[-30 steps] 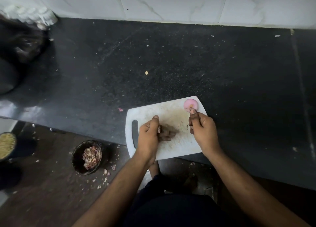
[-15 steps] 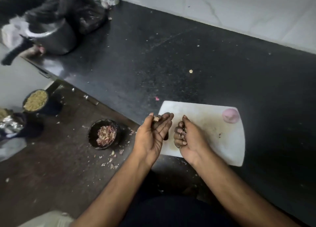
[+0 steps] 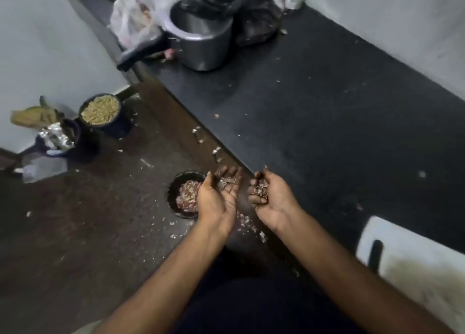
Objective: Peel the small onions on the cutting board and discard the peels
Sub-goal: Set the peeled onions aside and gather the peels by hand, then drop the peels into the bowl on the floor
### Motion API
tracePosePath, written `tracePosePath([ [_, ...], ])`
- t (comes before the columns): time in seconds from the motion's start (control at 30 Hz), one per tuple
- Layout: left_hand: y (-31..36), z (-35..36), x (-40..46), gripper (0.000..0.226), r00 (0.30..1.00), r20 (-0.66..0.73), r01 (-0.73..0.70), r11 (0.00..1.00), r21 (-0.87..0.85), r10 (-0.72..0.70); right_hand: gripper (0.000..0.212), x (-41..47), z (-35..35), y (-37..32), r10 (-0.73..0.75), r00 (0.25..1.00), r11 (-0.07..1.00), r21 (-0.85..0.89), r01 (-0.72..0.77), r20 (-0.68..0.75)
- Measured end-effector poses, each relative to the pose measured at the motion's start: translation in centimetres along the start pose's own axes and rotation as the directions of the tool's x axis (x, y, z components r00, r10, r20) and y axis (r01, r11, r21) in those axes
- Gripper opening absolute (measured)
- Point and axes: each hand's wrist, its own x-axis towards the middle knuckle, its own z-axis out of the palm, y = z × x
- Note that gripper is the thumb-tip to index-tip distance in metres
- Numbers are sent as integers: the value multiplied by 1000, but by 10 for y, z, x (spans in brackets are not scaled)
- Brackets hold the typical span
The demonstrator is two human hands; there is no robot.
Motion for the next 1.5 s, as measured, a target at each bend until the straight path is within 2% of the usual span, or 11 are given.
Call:
tracePosePath([
  [0.23, 103, -4, 56, 47, 995, -57, -91, 994, -53, 88, 36, 45, 121, 33, -76, 988, 993, -97, 64, -135],
  [0.4, 143, -23, 92, 52, 977, -163, -152, 986, -64, 140, 35, 77, 167, 57, 6, 984, 983, -181, -38, -175],
  [0.47, 149, -34, 102, 62, 967, -203, -163, 986, -26, 154, 37, 91, 176, 67, 27, 982, 970, -234, -71, -189],
  [0.6, 159, -43, 115, 84, 973, -200, -108, 993, 53, 117, 40, 116, 187, 84, 79, 982, 925, -354, -136, -171],
  [0.73, 175, -45, 119, 93, 973, -220, -68, 997, 25, 72, 60, 138, 185, 90, 130, 981, 878, -443, -180, -143],
  [0.83, 185, -46, 114, 91, 972, -221, -63, 996, 61, 75, 65, 146, 176, 87, 122, 987, 861, -484, -157, -104],
  [0.97, 184, -52, 106, 88, 957, -259, -93, 982, 163, 133, 52, 146, 170, 81, 80, 993, 820, -561, -113, -84],
  [1.13, 173, -69, 104, 84, 934, -307, -119, 967, 223, 186, 49, 143, 158, 75, 24, 999, 764, -643, -48, -45],
  [1.27, 166, -66, 93, 79, 936, -278, -136, 951, 276, 214, 48, 133, 153, 71, -18, 1000, 739, -674, 19, 9],
  [1.5, 152, -51, 77, 76, 966, -181, -119, 942, 312, 183, 53, 100, 129, 57, -60, 994, 722, -684, 105, 89],
])
